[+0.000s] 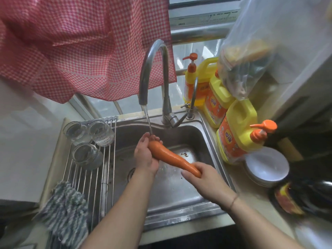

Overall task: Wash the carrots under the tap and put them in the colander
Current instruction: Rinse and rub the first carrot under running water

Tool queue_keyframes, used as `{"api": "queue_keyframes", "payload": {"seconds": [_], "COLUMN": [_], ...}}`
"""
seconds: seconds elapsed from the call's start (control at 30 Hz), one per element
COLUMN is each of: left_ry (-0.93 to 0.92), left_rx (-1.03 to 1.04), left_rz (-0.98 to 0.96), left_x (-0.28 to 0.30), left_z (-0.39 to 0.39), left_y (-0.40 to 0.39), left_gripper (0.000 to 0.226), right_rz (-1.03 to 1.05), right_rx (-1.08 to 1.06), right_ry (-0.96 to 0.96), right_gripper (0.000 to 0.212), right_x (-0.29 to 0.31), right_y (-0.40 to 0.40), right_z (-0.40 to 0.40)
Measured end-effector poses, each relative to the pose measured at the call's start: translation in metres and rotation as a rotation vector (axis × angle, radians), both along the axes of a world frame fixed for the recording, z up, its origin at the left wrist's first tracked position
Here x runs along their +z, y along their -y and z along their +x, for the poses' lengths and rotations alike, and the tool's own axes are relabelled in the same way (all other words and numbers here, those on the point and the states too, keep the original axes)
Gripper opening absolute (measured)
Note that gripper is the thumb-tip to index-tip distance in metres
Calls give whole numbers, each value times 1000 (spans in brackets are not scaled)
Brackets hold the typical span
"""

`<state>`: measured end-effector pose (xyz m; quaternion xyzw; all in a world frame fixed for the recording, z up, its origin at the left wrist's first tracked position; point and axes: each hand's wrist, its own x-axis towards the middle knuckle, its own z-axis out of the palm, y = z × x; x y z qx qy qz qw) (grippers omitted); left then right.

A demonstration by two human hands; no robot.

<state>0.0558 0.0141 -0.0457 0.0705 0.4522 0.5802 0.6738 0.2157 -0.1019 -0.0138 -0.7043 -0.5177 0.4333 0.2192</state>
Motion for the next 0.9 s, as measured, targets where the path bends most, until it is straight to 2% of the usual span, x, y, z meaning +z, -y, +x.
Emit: {"api": "queue_keyframes", "payload": {"seconds": [0.03, 0.07, 0.1, 0.2, 0.27, 0.33, 0.37, 0.43, 0.5, 0.53, 0.6, 0.7, 0.77, 0.9], "left_ry": [-12, -17, -2, 186, 228, 50, -64, -193, -207, -230, -298, -291, -308, -691], "left_rx": [32, 41, 29, -64, -162, -322, -373, -387, -377, -403, -523, -780, -931, -1126], "left_rz": [10, 19, 27, 62, 66, 22, 2, 5, 21, 25, 28, 44, 97, 282], "left_x": [0, 1, 3, 10, 16, 16, 17, 17, 18, 17, 14, 9, 2, -19], "left_z": [-1, -3, -5, -11, -13, -10, -9, -6, -4, -2, 7, 32, 52, 102], "left_y": [-3, -5, -7, -6, 2, 11, 16, 25, 36, 42, 55, 76, 90, 119], "left_gripper": [17, 18, 20, 38, 39, 29, 22, 13, 16, 20, 25, 33, 36, 26], "right_rz": [52, 59, 28, -211, -277, -252, -212, -79, 13, 42, 74, 39, -6, -29], "right_rx": [70, 99, 93, -59, -33, -27, -36, 1, 62, 53, 1, -49, -150, -293], "right_ry": [154, 204, 117, -531, -649, -578, -474, -126, 254, 351, 390, 427, 443, 515], "right_gripper": [29, 29, 29, 34, 38, 34, 29, 23, 29, 29, 29, 46, 39, 30], "right_x": [-2, -2, -2, 5, 8, 7, 7, 6, 1, -1, -10, -26, -35, -60], "right_y": [-1, -2, -2, 3, 8, 11, 12, 14, 21, 27, 44, 82, 109, 154], "right_z": [0, -1, 0, 0, 1, -1, -1, 0, 2, 5, 15, 41, 60, 90]}}
